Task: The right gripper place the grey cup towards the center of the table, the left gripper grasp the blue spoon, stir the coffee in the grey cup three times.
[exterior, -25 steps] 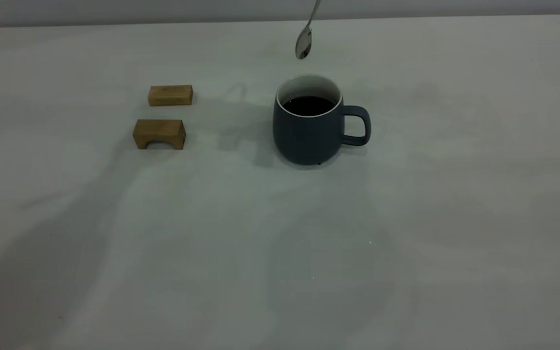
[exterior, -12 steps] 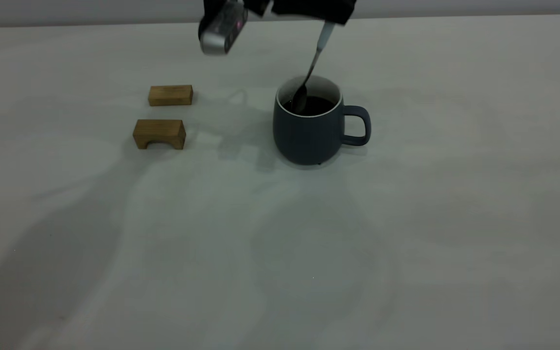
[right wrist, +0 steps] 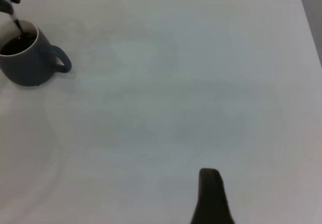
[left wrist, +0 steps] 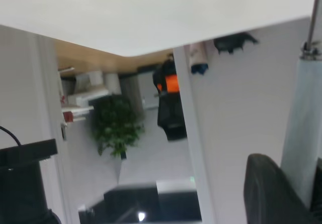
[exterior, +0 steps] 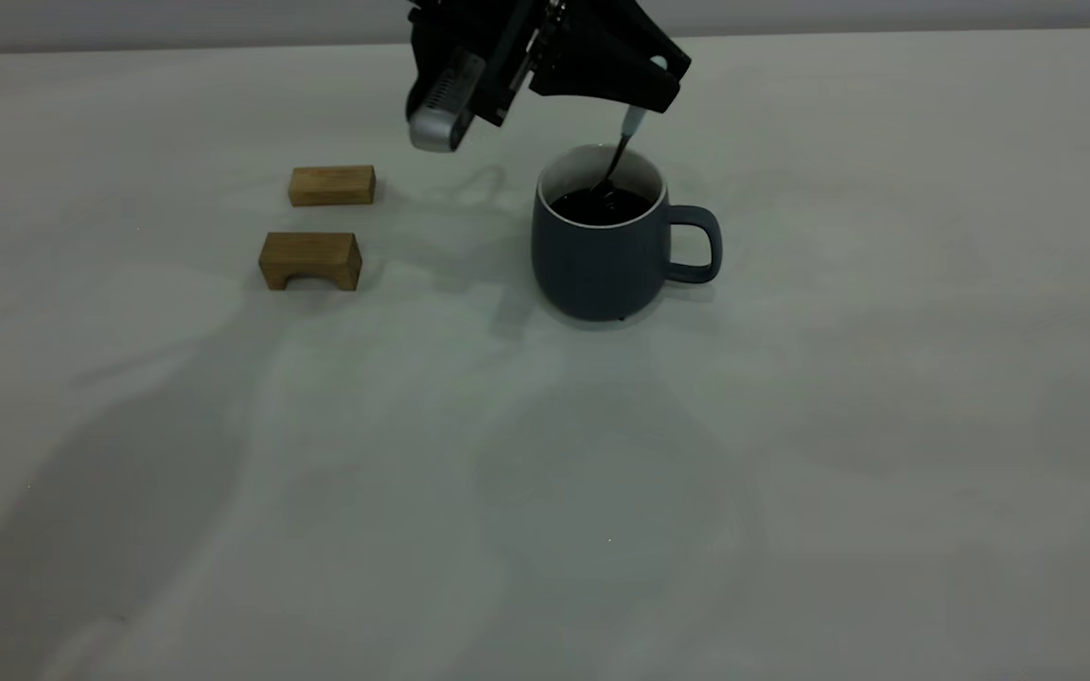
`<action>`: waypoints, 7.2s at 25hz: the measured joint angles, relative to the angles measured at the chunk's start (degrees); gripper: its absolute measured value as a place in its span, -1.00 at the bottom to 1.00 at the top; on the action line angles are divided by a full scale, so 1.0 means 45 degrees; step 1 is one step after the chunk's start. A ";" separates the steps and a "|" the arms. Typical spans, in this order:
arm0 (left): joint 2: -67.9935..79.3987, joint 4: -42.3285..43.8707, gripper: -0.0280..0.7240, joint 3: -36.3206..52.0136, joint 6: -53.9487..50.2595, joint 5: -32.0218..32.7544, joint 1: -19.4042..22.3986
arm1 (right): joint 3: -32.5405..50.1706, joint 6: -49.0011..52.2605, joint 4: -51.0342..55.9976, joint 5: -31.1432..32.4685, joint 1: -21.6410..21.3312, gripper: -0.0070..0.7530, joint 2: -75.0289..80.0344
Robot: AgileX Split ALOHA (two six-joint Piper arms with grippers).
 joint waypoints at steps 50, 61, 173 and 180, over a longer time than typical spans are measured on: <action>0.0688 0.4029 -0.53 -0.2676 -0.7079 -0.0010 -0.0137 | 0.0000 0.0000 0.0000 0.0000 0.0000 0.57 0.0000; 0.0685 0.2140 -0.54 -0.2676 -0.3871 -0.0010 -0.0275 | 0.0000 0.0000 0.0000 0.0000 0.0000 0.57 0.0000; -1.9785 1.8048 0.04 1.2876 0.7056 -0.0001 -0.1369 | 0.0000 0.0000 0.0000 0.0000 0.0000 0.57 0.0000; -2.3954 1.7999 0.04 1.6240 0.7264 -0.0001 0.0904 | 0.0000 0.0000 0.0000 0.0000 0.0000 0.57 0.0000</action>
